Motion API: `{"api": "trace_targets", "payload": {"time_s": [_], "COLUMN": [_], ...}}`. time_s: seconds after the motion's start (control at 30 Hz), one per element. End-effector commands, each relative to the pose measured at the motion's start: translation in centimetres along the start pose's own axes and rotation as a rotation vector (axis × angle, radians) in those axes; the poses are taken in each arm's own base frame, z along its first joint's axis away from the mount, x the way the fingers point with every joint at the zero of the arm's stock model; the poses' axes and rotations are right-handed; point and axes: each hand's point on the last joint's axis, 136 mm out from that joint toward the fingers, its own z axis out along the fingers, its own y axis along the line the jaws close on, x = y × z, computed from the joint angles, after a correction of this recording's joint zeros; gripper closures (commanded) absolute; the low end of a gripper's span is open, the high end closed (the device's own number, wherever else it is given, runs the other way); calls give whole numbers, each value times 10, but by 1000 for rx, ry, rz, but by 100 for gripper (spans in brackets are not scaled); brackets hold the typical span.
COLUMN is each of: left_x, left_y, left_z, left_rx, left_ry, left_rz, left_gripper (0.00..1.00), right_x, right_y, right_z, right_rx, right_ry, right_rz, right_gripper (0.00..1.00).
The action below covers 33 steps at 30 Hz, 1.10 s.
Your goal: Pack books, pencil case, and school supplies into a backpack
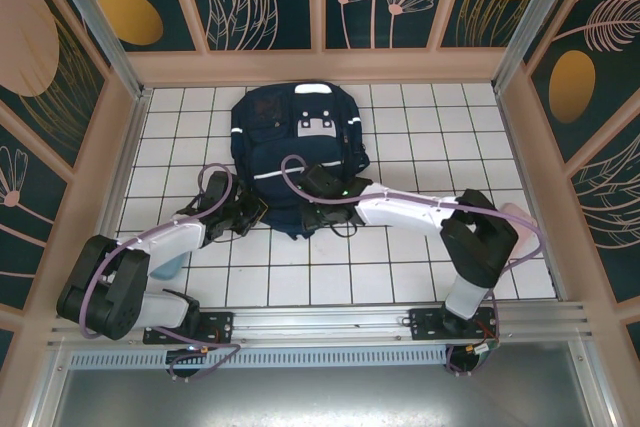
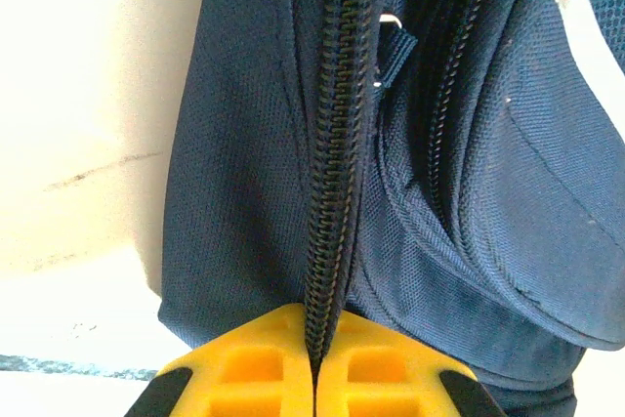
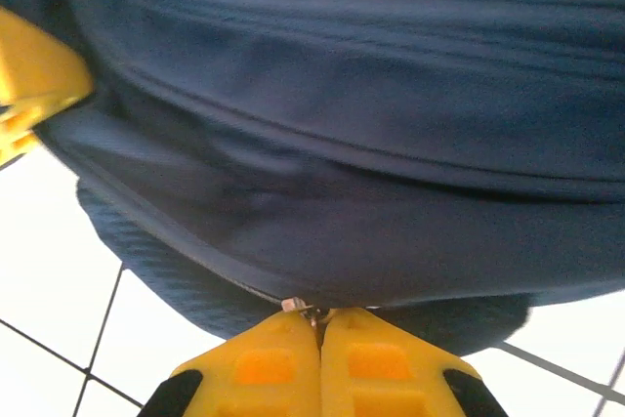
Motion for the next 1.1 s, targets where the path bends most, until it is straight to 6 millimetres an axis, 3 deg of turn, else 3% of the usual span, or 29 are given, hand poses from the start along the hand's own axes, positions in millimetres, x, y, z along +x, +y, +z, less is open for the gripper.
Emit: {"api": "trace_targets", "payload": {"time_s": [0.0,0.3,0.5,0.7,0.73,0.93,1.07], "left_x": [-23,-28,-33,-36,-36,-40,-43], "left_y": [23,19,17,17,17,20,24], "left_z": [-2,-9,-17,-21,-22,-27,-32], "left_rx": [-107,-112,-115,-116,-118,-123,-130], "left_ry": [-119,-148,-179,-183,-184,-190,-188], "left_rz": [0,21,33,39,38,40,42], "left_gripper": [100,100,100,100,100,100,100], "right_x": [11,7,-19,-53,-57,-95,-116], "right_y": [-70,-139,-178,-184,-193,-186,-196], "right_z": [-20,-30,-40,-32,-31,-20,-13], "right_rx": [223,377,446,350,345,192,145], "right_ry": [33,19,-67,-160,-172,-266,-298], "right_rz": [12,113,196,156,160,43,5], "right_gripper": [100,100,100,100,100,100,100]}}
